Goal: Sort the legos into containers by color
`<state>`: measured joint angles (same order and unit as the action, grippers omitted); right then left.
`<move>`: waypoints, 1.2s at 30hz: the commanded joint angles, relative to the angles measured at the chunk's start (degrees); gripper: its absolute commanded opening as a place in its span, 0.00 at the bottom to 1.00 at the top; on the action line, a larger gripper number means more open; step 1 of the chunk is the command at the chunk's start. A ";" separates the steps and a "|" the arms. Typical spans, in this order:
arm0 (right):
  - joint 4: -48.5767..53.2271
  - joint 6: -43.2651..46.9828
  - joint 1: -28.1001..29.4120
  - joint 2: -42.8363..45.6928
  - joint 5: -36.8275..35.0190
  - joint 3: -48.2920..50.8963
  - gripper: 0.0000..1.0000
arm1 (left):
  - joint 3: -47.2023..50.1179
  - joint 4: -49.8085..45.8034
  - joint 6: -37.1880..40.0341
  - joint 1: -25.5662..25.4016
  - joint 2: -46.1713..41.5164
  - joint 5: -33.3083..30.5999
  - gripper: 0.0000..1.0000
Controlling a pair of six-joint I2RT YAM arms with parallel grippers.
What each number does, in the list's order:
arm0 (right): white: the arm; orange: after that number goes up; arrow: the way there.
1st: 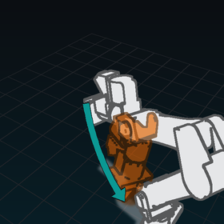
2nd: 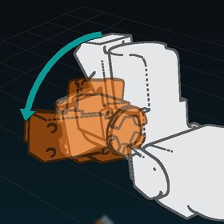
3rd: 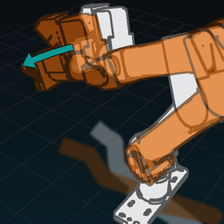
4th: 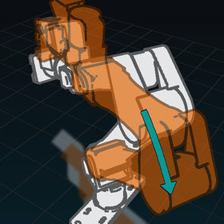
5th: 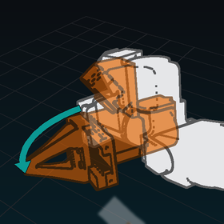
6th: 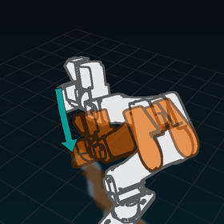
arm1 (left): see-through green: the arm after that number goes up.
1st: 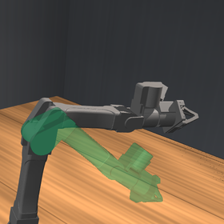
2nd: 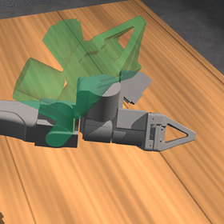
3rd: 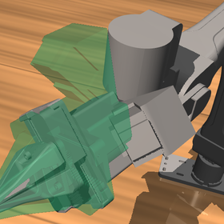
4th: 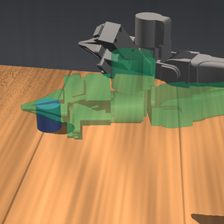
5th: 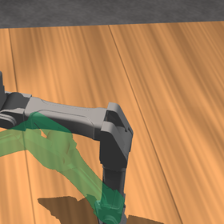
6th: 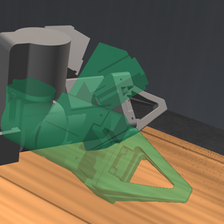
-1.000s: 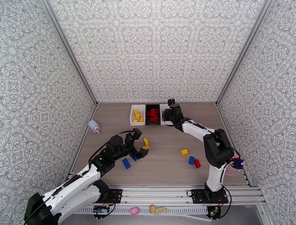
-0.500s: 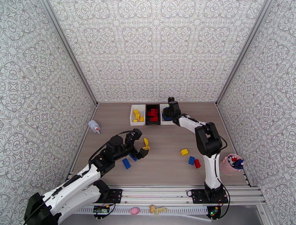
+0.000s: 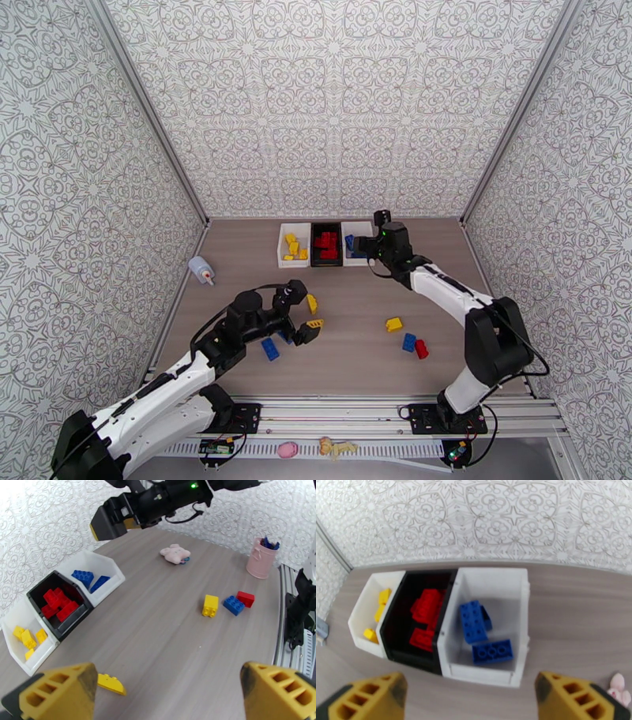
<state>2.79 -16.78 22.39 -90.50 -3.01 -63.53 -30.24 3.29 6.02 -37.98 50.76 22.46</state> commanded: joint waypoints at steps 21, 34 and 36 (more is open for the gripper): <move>46.82 3.48 2.03 4.45 0.63 6.24 0.90 | -0.09 -0.10 8.57 -1.86 3.47 11.69 1.00; 45.17 3.10 2.42 -4.28 0.65 6.29 0.78 | 0.36 -0.82 8.83 -2.35 3.46 11.23 1.00; 45.05 2.98 2.47 -4.77 0.85 6.55 0.74 | 0.36 -0.90 8.83 -2.34 3.44 11.21 1.00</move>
<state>48.05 -13.67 24.45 -94.54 -3.11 -57.14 -29.34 3.22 13.80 -39.79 53.91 33.01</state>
